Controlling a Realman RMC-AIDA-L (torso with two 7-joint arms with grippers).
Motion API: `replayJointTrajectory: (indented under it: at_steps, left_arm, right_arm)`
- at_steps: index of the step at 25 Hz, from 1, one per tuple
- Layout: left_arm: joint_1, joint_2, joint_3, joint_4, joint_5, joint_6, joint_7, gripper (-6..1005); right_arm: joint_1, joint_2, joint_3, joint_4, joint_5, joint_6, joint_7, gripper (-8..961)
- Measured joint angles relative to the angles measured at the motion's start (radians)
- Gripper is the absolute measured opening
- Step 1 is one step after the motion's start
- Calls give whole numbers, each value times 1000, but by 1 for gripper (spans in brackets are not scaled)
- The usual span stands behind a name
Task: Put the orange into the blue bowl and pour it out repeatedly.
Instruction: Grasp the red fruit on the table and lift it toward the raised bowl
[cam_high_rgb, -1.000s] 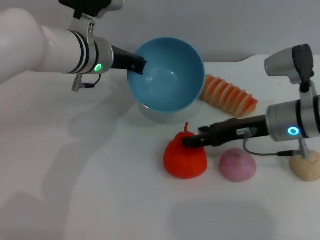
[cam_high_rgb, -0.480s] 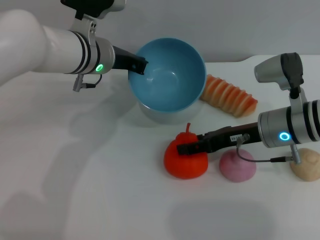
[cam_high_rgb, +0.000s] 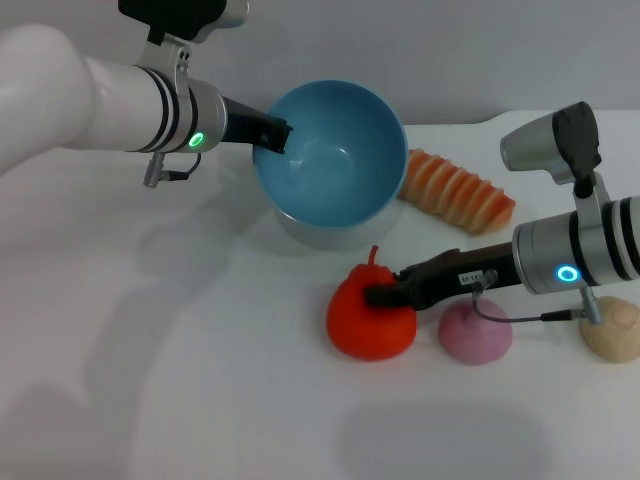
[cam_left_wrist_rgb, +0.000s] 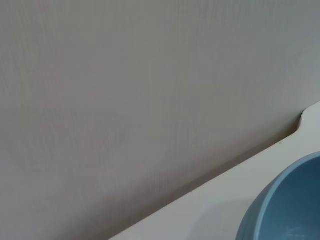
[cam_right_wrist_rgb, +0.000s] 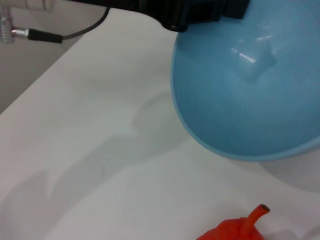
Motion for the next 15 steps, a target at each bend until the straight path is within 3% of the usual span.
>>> replayJointTrajectory:
  at_steps: [10, 15]
  left_arm:
    - [-2, 1, 0, 0, 0, 14, 2, 0]
    - [-15, 2, 0, -3, 3, 37, 5, 0]
  right_arm:
    - [-30, 3, 8, -94, 30, -54, -95, 144]
    - [-105, -5, 35, -313, 92, -218, -108, 86]
